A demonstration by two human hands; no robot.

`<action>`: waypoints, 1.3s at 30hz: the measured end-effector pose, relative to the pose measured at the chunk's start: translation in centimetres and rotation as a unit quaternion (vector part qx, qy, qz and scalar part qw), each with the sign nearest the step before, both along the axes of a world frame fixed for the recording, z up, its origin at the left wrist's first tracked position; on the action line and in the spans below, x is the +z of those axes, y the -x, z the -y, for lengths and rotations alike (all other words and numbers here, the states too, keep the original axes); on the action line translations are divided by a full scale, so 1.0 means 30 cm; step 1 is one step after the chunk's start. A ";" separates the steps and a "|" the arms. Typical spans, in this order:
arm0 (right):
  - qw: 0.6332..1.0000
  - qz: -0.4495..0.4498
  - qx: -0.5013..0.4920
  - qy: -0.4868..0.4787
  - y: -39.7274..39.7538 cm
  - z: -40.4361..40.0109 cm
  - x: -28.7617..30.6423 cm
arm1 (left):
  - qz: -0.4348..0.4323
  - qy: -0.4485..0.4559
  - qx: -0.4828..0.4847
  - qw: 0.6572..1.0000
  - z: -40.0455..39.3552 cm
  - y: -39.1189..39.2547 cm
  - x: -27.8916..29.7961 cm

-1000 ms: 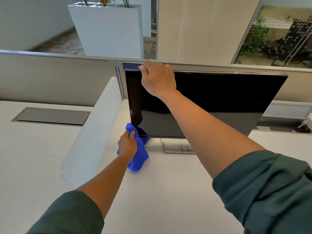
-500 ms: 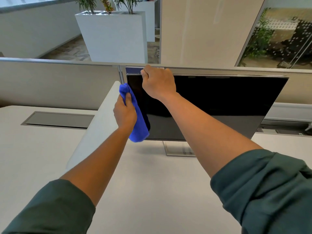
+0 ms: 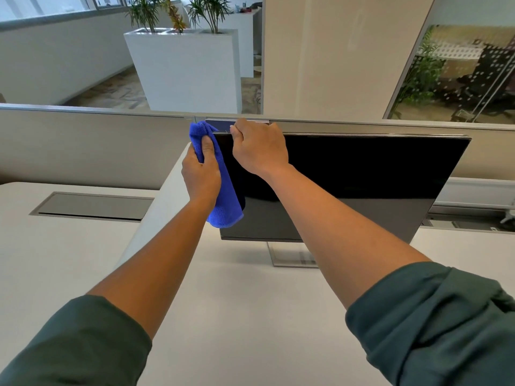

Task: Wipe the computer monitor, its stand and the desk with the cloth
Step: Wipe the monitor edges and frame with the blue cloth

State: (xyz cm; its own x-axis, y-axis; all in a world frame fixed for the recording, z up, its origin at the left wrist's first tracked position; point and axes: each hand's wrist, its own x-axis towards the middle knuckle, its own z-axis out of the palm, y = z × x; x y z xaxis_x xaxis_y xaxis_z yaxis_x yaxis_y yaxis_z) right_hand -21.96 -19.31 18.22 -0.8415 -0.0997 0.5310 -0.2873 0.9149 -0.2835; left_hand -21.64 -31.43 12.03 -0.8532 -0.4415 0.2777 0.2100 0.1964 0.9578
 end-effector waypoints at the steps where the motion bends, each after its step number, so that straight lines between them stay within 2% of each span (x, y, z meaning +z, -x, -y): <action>1: 1.000 0.000 0.000 0.000 0.001 0.000 -0.002 | 0.002 -0.001 0.000 1.000 -0.003 -0.002 -0.003; 6: 1.000 -0.014 0.003 -0.004 0.007 -0.003 -0.009 | 0.023 0.007 0.008 1.000 -0.018 -0.030 -0.066; 14: 1.000 -0.018 0.007 -0.005 0.008 -0.005 -0.017 | 0.154 0.024 -0.003 0.988 -0.010 -0.110 -0.321; 22: 1.000 -0.014 0.003 0.000 0.011 -0.004 -0.020 | 0.339 0.071 -0.055 0.937 0.030 -0.163 -0.509; 24: 1.000 -0.016 0.002 0.002 0.011 -0.004 -0.021 | 0.360 0.066 -0.059 0.929 0.033 -0.168 -0.524; 31: 1.000 -0.014 0.004 0.011 0.012 -0.008 -0.020 | 0.346 0.030 -0.032 0.937 0.019 -0.173 -0.499; 39: 1.000 -0.016 0.007 -0.001 0.014 -0.005 -0.015 | 0.212 -0.031 -0.003 0.977 -0.009 -0.123 -0.312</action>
